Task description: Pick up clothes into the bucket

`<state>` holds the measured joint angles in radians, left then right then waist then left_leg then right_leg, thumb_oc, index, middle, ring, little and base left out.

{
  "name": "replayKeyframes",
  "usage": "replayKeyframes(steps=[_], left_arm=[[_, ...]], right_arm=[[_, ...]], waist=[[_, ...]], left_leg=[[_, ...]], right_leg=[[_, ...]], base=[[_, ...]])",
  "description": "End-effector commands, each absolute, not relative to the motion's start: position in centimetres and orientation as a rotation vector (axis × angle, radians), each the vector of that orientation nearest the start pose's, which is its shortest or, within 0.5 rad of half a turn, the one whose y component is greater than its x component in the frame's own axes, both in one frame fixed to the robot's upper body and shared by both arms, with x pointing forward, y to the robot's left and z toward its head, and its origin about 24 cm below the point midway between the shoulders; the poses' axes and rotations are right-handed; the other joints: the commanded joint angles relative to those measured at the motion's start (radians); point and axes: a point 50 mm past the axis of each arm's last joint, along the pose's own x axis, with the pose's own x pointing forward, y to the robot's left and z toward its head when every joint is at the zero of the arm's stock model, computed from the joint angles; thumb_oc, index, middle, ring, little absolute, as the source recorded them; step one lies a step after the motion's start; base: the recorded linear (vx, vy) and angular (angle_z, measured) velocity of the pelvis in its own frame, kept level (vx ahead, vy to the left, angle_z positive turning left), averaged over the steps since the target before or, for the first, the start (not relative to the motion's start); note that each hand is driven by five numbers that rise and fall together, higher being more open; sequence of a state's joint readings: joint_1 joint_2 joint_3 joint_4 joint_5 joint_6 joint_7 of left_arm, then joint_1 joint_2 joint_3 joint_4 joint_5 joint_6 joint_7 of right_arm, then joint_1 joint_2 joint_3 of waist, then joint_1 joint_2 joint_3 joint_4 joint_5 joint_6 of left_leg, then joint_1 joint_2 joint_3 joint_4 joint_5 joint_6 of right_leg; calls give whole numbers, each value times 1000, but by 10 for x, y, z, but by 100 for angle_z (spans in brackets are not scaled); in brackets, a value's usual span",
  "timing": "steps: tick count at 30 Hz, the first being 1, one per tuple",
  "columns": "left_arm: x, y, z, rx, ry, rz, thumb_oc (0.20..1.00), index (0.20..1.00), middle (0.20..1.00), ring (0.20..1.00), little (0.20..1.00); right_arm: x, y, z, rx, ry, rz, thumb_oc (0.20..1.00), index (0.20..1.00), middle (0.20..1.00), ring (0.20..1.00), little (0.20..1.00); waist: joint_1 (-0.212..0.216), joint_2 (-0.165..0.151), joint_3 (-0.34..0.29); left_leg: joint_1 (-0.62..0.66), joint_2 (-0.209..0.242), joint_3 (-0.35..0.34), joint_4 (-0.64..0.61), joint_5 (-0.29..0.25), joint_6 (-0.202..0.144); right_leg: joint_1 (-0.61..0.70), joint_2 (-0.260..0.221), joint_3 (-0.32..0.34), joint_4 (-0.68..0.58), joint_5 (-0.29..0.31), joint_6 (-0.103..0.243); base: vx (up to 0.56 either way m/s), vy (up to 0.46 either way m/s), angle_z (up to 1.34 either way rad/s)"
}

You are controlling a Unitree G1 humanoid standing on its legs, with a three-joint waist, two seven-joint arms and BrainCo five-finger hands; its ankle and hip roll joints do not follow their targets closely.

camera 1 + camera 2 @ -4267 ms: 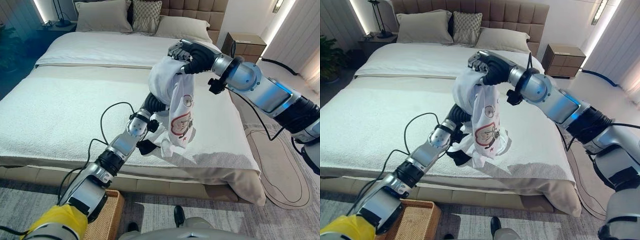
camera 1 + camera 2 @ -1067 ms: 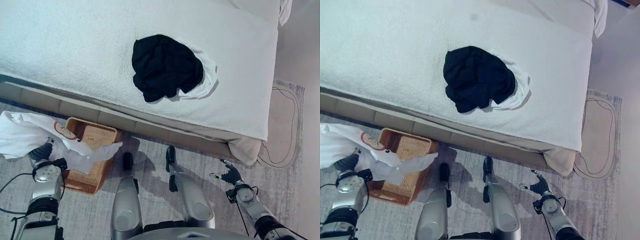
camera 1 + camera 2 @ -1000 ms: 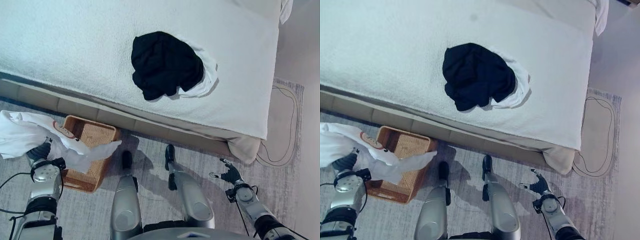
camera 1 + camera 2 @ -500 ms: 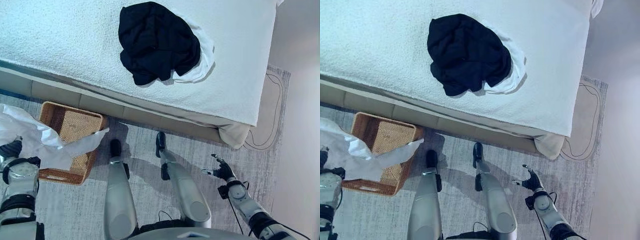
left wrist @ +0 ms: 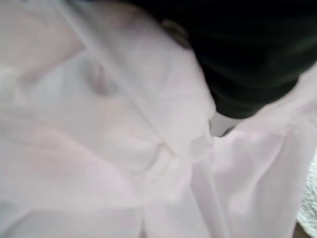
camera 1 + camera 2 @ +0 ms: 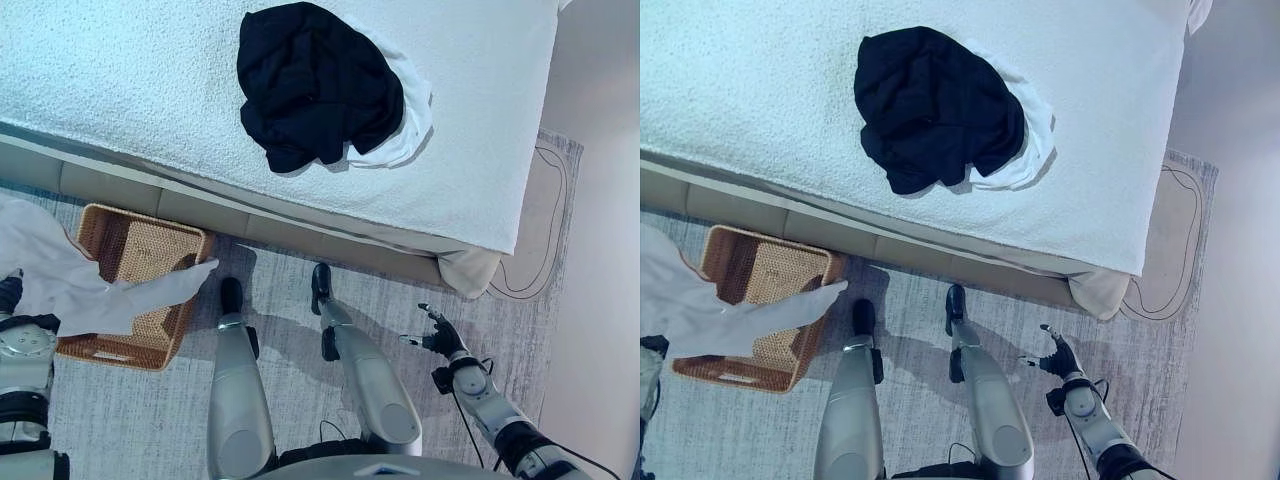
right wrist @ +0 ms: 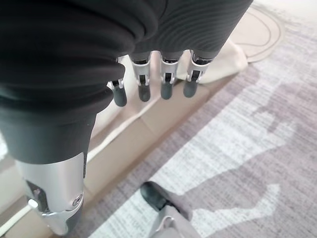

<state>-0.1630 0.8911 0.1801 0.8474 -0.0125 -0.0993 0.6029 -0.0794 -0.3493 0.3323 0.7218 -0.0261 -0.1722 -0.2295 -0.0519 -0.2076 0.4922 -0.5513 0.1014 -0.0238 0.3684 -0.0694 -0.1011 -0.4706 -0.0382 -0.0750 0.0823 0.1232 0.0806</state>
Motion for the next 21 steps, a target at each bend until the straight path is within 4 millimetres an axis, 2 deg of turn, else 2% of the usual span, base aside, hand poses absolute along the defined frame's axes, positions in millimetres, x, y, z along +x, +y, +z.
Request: replayKeyframes(steps=[1, 9, 21], left_arm=[[182, 469, 120, 946, 169, 1175, 200, 200, 200, 200, 200], [178, 470, 116, 929, 181, 1192, 200, 200, 200, 200, 200], [170, 475, 110, 920, 227, 1206, 200, 200, 200, 200, 200]], right_arm=[[224, -215, -67, -536, 406, 4, 1000, 1000, 1000, 1000, 1000], [224, -218, -68, -544, 418, -9, 1000, 1000, 1000, 1000, 1000], [222, -225, -71, -539, 443, -44, 1000, 1000, 1000, 1000, 1000]], waist=[[35, -14, 28], [42, -6, 28], [70, 30, 28]], left_leg=[[9, -68, -19, 26, -16, 62], [23, -74, -27, -5, 2, 59], [57, -83, -57, -80, 40, 49]], right_leg=[[41, -73, -17, 66, -85, 78], [50, -81, -33, 66, -84, 79], [65, -100, -79, 82, -100, 78]], base=[[4, -4, 5], [4, -12, 8], [5, -13, 9]])
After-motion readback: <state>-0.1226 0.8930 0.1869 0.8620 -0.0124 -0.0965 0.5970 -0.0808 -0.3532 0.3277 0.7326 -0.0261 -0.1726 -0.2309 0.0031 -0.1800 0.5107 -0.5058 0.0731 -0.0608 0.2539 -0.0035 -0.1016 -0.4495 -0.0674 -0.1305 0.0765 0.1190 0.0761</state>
